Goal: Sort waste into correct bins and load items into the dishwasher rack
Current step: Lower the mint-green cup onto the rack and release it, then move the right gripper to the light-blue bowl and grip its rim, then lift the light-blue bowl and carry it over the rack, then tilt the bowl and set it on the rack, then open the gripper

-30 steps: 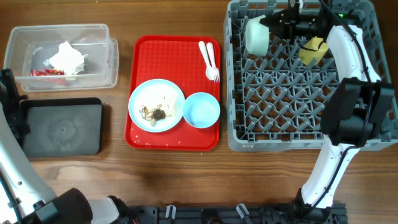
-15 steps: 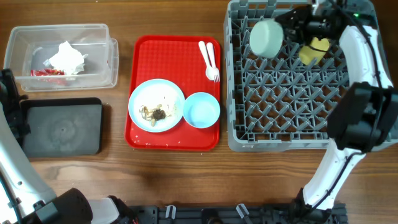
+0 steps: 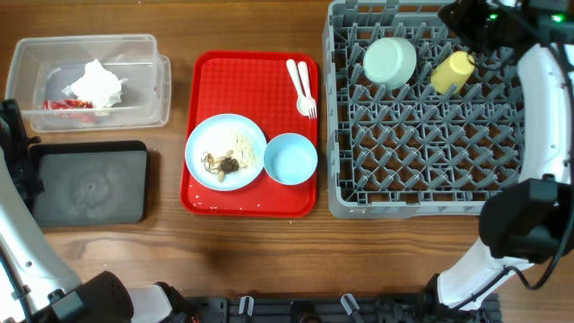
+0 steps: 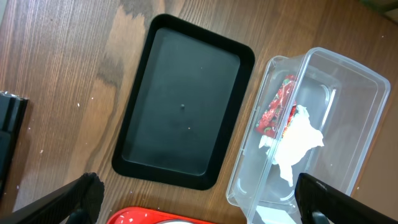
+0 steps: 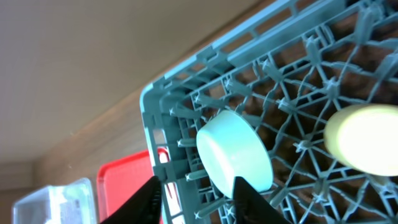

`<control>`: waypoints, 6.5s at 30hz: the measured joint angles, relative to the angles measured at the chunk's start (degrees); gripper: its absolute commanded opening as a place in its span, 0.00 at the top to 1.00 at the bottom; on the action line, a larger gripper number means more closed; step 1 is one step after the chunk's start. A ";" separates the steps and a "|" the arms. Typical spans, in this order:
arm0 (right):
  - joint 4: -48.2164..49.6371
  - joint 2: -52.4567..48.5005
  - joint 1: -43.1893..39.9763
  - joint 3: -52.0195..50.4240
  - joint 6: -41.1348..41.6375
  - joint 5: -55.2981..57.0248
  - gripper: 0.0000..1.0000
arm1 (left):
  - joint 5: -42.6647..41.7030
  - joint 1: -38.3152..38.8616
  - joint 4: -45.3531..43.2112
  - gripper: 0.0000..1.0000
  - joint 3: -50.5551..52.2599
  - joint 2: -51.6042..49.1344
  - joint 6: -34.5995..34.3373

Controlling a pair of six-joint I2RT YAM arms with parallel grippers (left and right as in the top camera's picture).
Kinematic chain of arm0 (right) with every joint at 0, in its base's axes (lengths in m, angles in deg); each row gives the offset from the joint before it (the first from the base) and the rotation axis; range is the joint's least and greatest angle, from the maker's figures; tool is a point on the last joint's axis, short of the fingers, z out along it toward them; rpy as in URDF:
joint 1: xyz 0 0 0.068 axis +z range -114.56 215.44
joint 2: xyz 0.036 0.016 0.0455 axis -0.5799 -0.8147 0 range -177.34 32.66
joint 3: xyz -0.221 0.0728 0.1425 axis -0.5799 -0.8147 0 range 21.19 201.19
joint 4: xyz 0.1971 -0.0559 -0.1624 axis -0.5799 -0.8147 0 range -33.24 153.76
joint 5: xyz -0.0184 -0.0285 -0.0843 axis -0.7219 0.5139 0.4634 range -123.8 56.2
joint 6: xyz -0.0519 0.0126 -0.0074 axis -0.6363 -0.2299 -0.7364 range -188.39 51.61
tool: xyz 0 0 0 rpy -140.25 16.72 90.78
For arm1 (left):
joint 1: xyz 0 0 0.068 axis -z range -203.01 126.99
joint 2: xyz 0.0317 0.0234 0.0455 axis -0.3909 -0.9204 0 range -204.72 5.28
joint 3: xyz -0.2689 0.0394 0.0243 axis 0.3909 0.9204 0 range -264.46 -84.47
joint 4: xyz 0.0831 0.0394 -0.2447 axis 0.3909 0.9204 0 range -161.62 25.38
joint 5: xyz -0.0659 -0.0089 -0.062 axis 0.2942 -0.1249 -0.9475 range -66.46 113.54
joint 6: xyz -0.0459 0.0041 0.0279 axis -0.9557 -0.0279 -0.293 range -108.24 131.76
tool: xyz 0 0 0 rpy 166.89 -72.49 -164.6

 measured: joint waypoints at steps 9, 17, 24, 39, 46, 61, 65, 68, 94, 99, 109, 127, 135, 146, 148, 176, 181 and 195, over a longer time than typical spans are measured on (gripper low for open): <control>1.53 -6.88 11.45 0.02 -1.90 6.56 0.96 | 0.00 0.00 0.00 0.00 0.00 0.00 0.00; 0.17 -13.97 13.40 -0.11 -2.08 13.73 0.96 | 0.00 0.00 0.00 0.00 0.00 0.00 0.00; -2.32 -13.97 13.18 -0.09 -2.10 23.08 0.96 | 0.00 0.00 0.00 0.00 0.00 0.00 0.00; -5.53 -5.38 13.20 -0.04 -6.27 17.18 0.89 | 0.00 0.00 0.00 0.00 0.00 0.00 0.00; -2.32 1.95 20.35 1.44 -14.86 -5.33 0.23 | 0.00 0.00 0.00 0.00 0.00 0.00 0.00; -16.15 -5.75 51.56 0.37 -16.31 14.49 0.04 | 0.00 0.00 0.00 0.00 0.00 0.00 0.00; -17.29 -7.48 54.75 0.35 -14.45 15.56 0.09 | 0.00 0.00 0.00 0.00 0.00 0.00 0.00; -18.32 -9.81 56.43 0.35 -13.53 17.29 0.16 | 0.00 0.00 0.00 0.00 0.00 0.00 0.00; -24.04 -21.55 57.00 0.11 -12.55 18.91 0.51 | 0.00 0.00 0.00 0.00 0.00 0.00 0.00; -24.02 -21.55 57.00 0.11 -12.94 18.88 0.67 | 0.00 0.00 0.00 0.00 0.00 0.00 0.00; -24.02 -21.55 56.98 0.11 -13.44 18.91 0.96 | 0.00 0.00 0.00 0.00 0.00 0.00 0.00; -27.58 -7.80 42.27 8.17 -14.80 18.86 0.96 | 0.00 0.00 0.00 0.00 0.00 0.00 0.00; -27.52 6.99 21.18 9.53 -17.62 8.74 0.96 | 0.00 0.00 0.00 0.00 0.00 0.00 0.00; -24.96 8.22 8.39 -1.81 -29.27 -19.23 0.96 | 0.00 0.00 0.00 0.00 0.00 0.00 0.00; -22.75 8.22 6.91 -5.70 -31.28 -25.75 0.96 | -0.02 0.00 0.02 0.00 0.00 0.00 -0.02; 15.30 8.15 -2.32 -38.73 -17.42 -51.43 0.94 | 0.00 0.00 0.00 0.00 0.00 0.00 -0.02; 14.34 8.17 -2.99 -38.71 -15.52 -48.48 0.93 | 0.00 0.00 0.00 0.00 0.00 0.00 0.00; 5.01 9.33 -3.82 -36.28 -13.18 -33.07 0.84 | 0.00 0.00 0.00 0.00 0.00 0.00 0.00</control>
